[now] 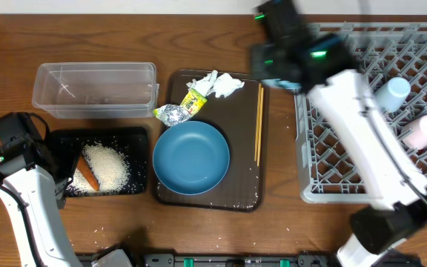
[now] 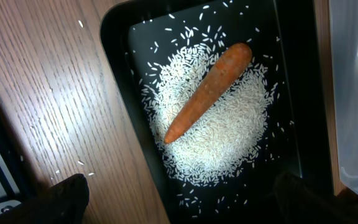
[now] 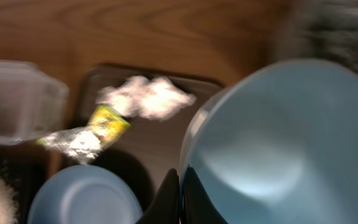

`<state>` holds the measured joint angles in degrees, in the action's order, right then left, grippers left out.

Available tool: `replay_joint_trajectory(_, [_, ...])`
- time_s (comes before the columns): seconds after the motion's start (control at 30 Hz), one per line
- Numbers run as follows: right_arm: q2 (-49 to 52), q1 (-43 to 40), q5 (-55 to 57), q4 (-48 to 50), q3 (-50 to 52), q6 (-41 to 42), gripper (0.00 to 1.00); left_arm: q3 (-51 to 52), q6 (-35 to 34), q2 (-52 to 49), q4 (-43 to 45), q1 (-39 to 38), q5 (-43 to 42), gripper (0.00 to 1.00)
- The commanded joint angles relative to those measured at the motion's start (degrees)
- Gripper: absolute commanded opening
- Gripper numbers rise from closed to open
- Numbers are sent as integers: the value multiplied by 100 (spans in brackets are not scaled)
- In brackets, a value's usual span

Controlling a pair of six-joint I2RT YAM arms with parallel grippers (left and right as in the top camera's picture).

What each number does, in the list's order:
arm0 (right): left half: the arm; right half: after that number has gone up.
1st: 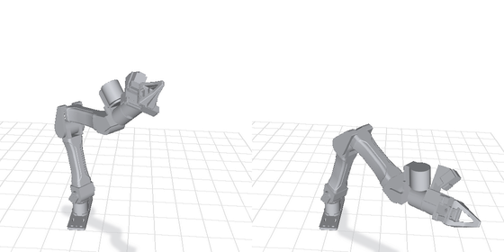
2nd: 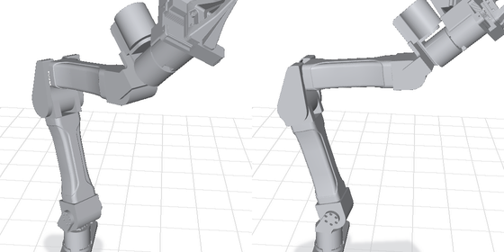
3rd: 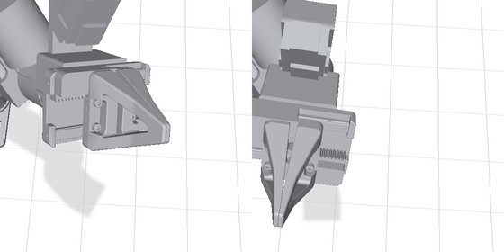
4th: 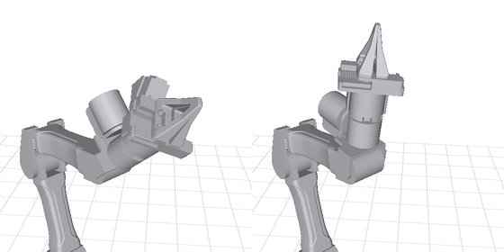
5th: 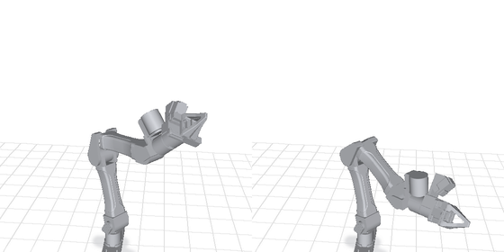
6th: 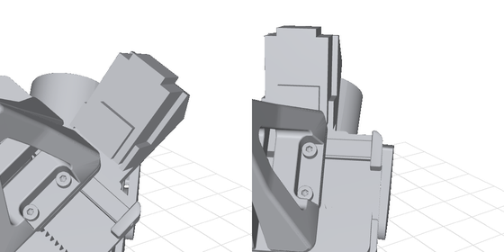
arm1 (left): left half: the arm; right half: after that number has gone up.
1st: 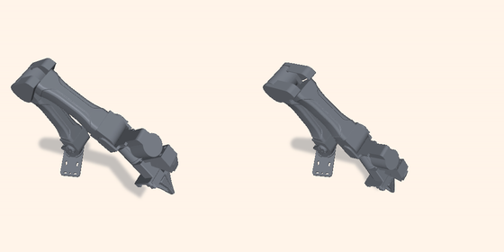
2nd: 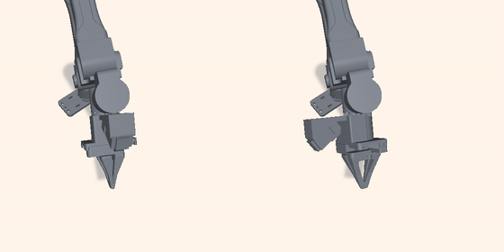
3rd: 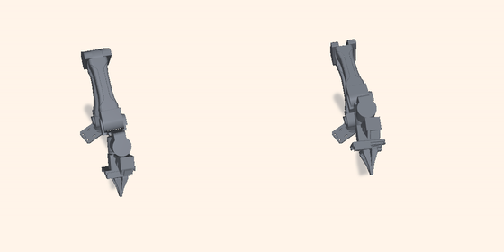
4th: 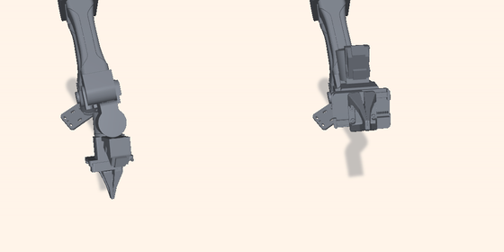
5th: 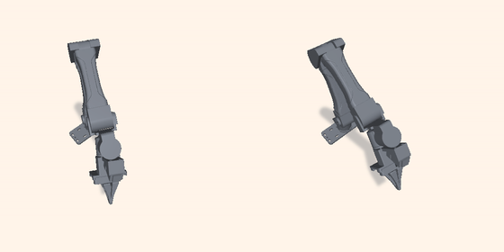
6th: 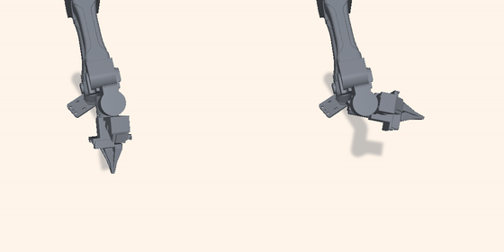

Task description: Sort waste into correct bins and load items into the dishwasher rack

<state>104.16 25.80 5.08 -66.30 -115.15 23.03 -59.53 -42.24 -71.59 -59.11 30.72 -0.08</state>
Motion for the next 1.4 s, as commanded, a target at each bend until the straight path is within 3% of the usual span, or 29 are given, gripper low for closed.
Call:
replay_joint_trajectory(0.0, [-63,-636,87,-409,-2,4,1,-37,-72,-22,-20,28,7,98])
replay_joint_trajectory(0.17, [-66,-1808,-496,-890,59,-216,1,-37,-72,-22,-20,28,7,98])
replay_joint_trajectory(0.5, [-66,-4061,-4100,-1569,181,-2074,1,-37,-72,-22,-20,28,7,98])
replay_joint_trajectory(0.67, [-66,-4538,-4708,-2103,564,-2793,1,-37,-72,-22,-20,28,7,98])
replay_joint_trajectory(0.97, [-66,-4959,-6264,-2096,2035,-3921,1,-37,-72,-22,-20,28,7,98])
replay_joint_trajectory(1.17, [-66,-5311,-6314,-1486,2791,-3775,1,-37,-72,-22,-20,28,7,98])
replay_joint_trajectory(1.37, [-66,-5807,-6297,-1335,2876,-3762,1,-37,-72,-22,-20,28,7,98])
